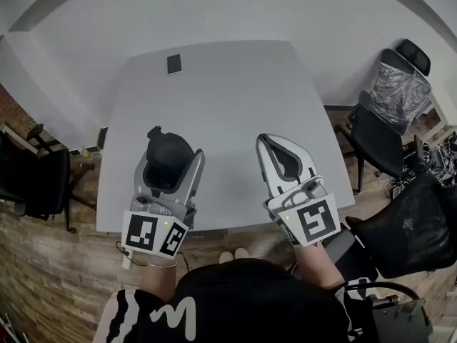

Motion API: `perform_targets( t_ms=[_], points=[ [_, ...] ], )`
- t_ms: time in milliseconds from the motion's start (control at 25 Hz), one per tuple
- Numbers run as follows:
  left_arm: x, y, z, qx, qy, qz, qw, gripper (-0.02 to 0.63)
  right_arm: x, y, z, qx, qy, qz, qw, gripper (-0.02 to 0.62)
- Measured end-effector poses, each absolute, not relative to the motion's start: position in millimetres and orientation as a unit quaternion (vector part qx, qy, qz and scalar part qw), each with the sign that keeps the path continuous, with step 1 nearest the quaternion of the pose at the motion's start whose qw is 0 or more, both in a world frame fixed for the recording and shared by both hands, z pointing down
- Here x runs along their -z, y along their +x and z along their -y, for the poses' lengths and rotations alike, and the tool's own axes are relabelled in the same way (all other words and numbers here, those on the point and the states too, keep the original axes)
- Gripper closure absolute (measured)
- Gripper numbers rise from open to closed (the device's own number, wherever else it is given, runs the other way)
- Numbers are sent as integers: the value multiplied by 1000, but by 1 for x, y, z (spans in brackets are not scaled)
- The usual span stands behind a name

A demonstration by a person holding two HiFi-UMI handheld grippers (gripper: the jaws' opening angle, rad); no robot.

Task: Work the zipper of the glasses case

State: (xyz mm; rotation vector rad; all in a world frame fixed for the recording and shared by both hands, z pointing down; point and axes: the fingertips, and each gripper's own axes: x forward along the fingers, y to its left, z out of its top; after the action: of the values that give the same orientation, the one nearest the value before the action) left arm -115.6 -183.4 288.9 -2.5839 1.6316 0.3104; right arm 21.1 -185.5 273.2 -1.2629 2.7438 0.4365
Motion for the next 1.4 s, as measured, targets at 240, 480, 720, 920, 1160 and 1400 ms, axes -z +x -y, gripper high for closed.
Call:
perform_targets(
  t_ms=[240,480,720,920,1160,1400],
  points=[
    [-302,-103,177,-79,-850,-520,39,281,-277,18,182,-128,-422,-897,43,590],
    [-300,-105,179,-81,-849,-521,37,281,-278,8,183,-127,-416,-900,43,589],
    [-298,-102,172,-82,-849,-520,42,281,-279,4,174,-130,-404,-904,45,589],
    [-298,-101,173,-78,-850,-519,42,281,-280,-2,175,-134,-395,-908,39,591],
    [-298,-97,171,-81,-851,-518,43,281,-284,-7,173,-137,-384,-913,35,591],
    [-298,-91,168,-87,-853,-513,37,281,-279,-8,171,-127,-387,-912,38,591]
  ],
)
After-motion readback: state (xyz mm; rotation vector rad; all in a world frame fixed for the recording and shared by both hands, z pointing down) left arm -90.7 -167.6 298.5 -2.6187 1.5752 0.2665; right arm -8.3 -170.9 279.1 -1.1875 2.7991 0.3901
